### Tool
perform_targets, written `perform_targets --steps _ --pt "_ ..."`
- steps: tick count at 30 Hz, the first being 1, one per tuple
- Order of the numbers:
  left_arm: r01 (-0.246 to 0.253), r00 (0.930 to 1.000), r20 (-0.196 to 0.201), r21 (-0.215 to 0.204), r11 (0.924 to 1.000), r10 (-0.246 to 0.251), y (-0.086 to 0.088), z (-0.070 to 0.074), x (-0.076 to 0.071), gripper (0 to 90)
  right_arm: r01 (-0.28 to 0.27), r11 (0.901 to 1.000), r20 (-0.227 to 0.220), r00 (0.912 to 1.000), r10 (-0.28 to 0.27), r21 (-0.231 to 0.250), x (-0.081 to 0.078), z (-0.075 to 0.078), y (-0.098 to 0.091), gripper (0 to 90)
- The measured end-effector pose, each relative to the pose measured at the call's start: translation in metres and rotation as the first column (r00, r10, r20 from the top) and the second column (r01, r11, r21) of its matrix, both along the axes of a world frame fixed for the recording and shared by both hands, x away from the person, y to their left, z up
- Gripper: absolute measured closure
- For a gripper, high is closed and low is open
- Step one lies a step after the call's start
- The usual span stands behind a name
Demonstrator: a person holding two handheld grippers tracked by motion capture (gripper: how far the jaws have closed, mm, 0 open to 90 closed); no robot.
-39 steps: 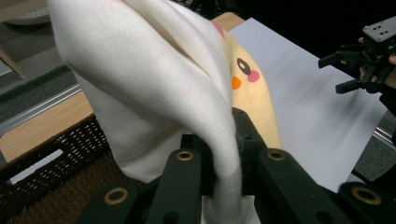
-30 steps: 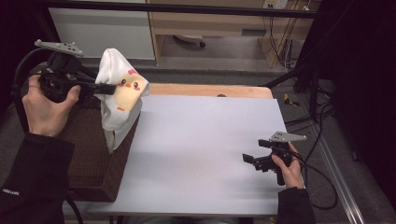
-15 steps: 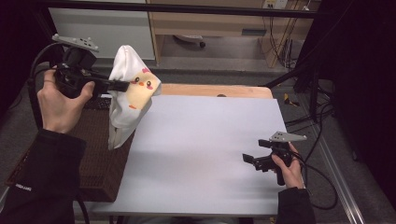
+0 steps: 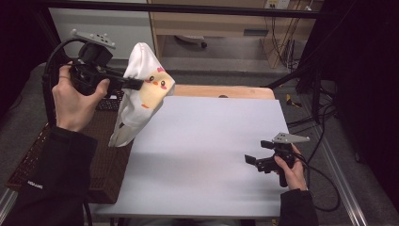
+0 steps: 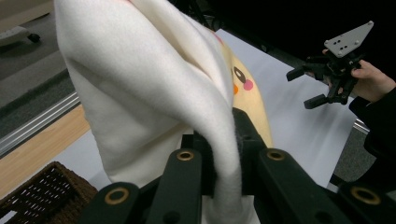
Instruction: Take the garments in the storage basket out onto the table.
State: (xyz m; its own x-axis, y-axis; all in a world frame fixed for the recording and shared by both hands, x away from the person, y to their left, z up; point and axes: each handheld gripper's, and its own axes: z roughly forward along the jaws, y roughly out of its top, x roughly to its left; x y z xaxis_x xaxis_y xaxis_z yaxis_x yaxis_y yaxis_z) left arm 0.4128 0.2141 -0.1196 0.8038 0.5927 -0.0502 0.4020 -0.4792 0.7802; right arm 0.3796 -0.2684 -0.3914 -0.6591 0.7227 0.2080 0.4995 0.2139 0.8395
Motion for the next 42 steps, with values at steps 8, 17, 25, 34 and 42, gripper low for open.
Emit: perform_targets --steps 8,17,25,34,42 --pt "0.019 0.9998 -0.001 0.003 0.9998 -0.019 -0.014 0.001 0.003 82.6 -0.003 1.0 0.001 1.0 0.003 -0.002 0.0 0.0 0.0 0.7" --pt "0.062 0.9981 -0.005 0.01 0.998 -0.062 -0.037 0.0 0.006 82.7 -0.002 1.0 0.001 1.0 0.002 0.003 0.0 0.0 -0.001 0.7" --pt "0.087 0.996 -0.024 0.018 0.9961 -0.086 -0.049 -0.013 0.01 82.6 -0.002 1.0 0.006 1.0 0.002 0.006 0.0 0.001 -0.001 0.7" --pt "0.083 0.9954 -0.05 0.039 0.9958 -0.081 -0.063 -0.039 0.016 82.7 -0.003 1.0 0.002 1.0 0.003 0.005 -0.001 0.001 -0.001 0.7" --pt "0.07 0.9957 -0.063 0.041 0.9967 -0.068 -0.07 -0.064 0.021 82.6 -0.004 1.0 0.003 1.0 0.004 0.001 0.0 0.001 -0.001 0.7"
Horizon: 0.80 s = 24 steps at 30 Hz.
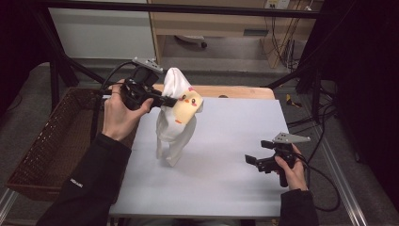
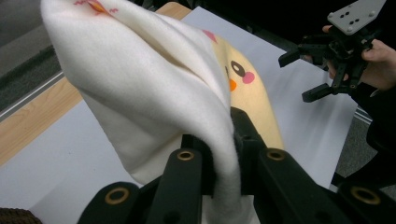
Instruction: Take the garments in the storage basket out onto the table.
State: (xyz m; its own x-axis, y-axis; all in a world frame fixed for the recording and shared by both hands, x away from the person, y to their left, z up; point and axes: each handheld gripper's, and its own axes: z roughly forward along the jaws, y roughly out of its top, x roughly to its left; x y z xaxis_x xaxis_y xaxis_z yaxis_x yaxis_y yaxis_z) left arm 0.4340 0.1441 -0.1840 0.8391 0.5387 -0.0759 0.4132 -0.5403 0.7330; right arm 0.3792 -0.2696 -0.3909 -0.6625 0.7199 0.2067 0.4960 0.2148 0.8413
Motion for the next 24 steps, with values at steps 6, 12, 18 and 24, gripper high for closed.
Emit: perform_targets --steps 6,12,18,24 --pt "0.001 1.0 -0.007 0.01 1.0 -0.001 -0.005 -0.018 0.001 82.6 0.0 1.0 0.001 1.0 0.0 -0.001 0.0 0.0 0.0 0.7" --pt "0.0 0.9998 -0.02 0.003 1.0 0.0 -0.009 -0.034 0.001 82.6 -0.001 1.0 0.001 1.0 0.001 -0.001 0.0 0.0 0.0 0.7" --pt "0.002 0.9996 -0.028 0.022 0.9998 -0.001 -0.015 -0.05 0.0 82.6 -0.001 1.0 0.001 1.0 0.001 -0.001 0.0 0.0 0.0 0.7" --pt "0.015 0.9983 -0.056 0.022 0.9997 -0.013 -0.02 -0.07 0.001 82.4 0.0 1.0 0.001 1.0 0.0 0.0 0.0 0.0 0.0 0.7"
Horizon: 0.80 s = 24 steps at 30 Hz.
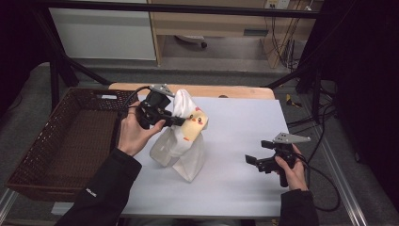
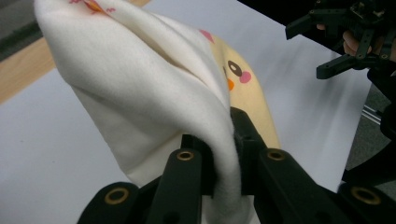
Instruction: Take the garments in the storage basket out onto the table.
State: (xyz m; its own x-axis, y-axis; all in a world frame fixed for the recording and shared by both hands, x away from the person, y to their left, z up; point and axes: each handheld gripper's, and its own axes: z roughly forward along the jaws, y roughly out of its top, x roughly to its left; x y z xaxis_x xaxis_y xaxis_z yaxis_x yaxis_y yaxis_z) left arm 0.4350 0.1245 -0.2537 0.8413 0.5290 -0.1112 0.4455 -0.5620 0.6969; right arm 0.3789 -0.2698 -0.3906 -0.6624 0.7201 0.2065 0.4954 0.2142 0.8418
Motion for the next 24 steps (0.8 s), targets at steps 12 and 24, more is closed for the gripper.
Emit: perform_targets --steps 12,24 --pt "-0.007 0.9997 -0.023 0.024 0.9997 0.008 -0.006 -0.032 -0.003 81.9 0.0 1.0 -0.001 1.0 0.0 -0.003 0.0 0.0 0.001 0.7" --pt "-0.017 0.997 -0.076 0.012 0.9998 0.018 -0.01 -0.066 -0.005 71.2 -0.001 1.0 -0.001 1.0 0.001 -0.003 0.0 0.0 0.001 0.7"
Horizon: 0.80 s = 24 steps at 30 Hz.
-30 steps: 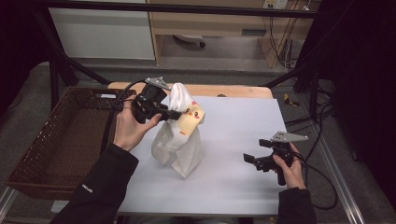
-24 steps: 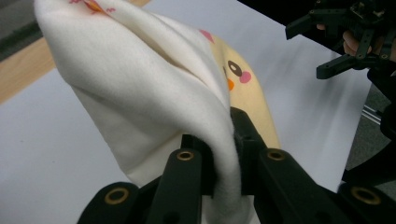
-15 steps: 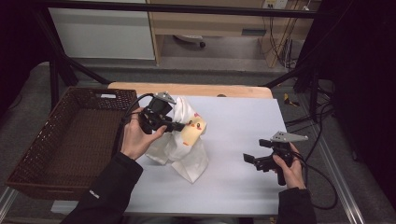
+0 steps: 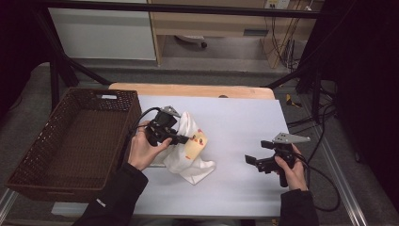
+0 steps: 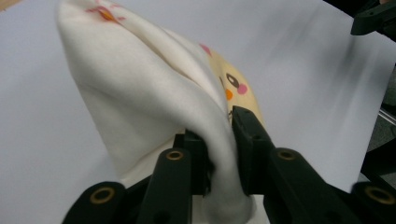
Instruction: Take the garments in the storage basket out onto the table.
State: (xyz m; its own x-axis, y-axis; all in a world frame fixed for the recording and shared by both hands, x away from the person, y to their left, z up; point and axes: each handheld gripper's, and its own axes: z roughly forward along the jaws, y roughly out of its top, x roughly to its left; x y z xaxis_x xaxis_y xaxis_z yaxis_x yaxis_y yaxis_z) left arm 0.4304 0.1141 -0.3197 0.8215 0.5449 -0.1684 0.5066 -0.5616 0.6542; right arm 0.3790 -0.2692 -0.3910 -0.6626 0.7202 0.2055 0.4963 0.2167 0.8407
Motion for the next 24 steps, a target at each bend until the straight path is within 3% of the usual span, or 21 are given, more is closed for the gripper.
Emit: perform_targets --steps 4,7,10,15,24 --pt "-0.025 0.9997 0.01 0.01 0.9996 0.024 0.0 -0.003 -0.001 52.8 0.001 1.0 0.0 1.0 -0.001 0.0 0.0 0.0 0.0 0.7" --pt "-0.053 0.9977 0.044 0.027 0.9982 0.052 0.002 0.0 -0.004 45.0 0.0 1.0 0.0 1.0 0.0 0.001 0.0 0.0 0.0 0.7" --pt "-0.069 0.9966 0.046 0.03 0.9971 0.068 0.006 0.004 -0.007 30.2 0.0 1.0 0.001 1.0 0.0 0.0 0.0 0.0 0.0 0.7" --pt "-0.09 0.9929 0.078 -0.003 0.9959 0.09 0.019 0.015 -0.015 20.2 0.002 1.0 -0.001 1.0 -0.002 0.005 0.0 0.001 -0.001 0.7" --pt "-0.107 0.9879 0.109 -0.037 0.9936 0.11 0.036 0.03 -0.029 15.0 0.0 1.0 0.001 1.0 0.0 0.002 0.0 0.0 0.0 0.7"
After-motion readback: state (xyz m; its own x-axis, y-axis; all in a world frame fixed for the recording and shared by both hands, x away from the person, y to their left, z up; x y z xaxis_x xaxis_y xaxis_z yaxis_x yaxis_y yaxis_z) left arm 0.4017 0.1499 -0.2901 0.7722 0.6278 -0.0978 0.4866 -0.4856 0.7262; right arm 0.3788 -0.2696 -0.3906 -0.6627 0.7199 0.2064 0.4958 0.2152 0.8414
